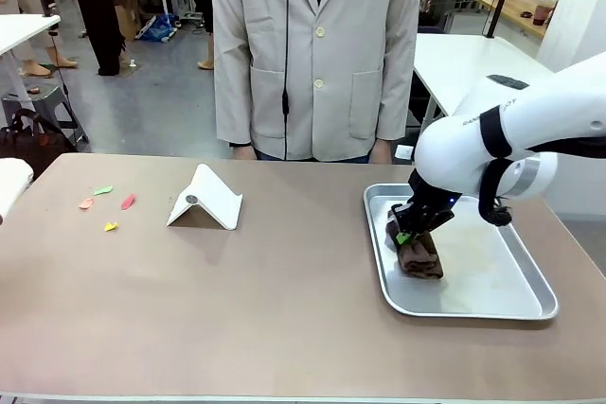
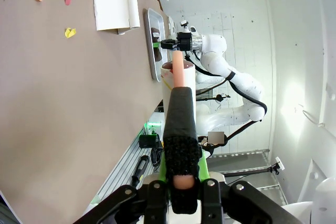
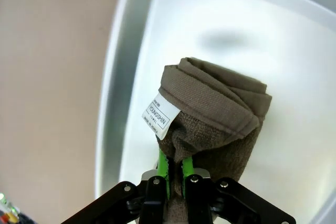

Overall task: Clean the surface of the table.
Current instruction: If a person points to the right, clean the right side of the table with your right hand, and if they point to the left, clean the left side with your left hand.

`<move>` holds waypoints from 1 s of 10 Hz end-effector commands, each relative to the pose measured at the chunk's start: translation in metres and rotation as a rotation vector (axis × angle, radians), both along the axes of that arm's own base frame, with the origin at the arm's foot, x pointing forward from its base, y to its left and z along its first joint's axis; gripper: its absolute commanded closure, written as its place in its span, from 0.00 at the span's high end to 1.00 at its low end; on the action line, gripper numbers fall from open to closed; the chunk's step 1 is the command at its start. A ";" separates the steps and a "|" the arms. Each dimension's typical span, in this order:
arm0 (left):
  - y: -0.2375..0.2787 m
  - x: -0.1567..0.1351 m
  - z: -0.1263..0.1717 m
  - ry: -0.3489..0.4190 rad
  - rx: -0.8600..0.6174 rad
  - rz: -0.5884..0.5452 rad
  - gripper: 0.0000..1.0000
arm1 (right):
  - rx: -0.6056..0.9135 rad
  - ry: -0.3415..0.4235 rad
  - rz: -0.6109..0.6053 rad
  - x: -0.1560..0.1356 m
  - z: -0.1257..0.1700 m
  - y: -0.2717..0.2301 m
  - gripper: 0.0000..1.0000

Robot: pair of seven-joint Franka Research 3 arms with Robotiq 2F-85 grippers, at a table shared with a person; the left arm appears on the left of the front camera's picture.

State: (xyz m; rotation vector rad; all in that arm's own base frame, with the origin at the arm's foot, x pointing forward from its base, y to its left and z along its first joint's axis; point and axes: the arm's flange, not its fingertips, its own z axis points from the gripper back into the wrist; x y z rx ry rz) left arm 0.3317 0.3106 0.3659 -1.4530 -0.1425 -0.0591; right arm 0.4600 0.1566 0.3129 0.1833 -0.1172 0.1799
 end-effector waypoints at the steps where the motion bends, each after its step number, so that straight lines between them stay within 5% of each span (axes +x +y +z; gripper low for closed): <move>1: -0.002 -0.004 0.001 -0.008 0.000 -0.010 0.11 | -0.086 -0.009 -0.090 0.003 -0.007 -0.032 0.00; 6: -0.002 -0.004 0.001 -0.008 0.000 -0.010 0.11 | -0.068 -0.029 -0.273 0.002 0.006 -0.105 0.00; 10: -0.002 -0.004 0.001 -0.008 0.000 -0.010 0.11 | 0.117 -0.059 -0.323 -0.010 0.024 -0.152 0.00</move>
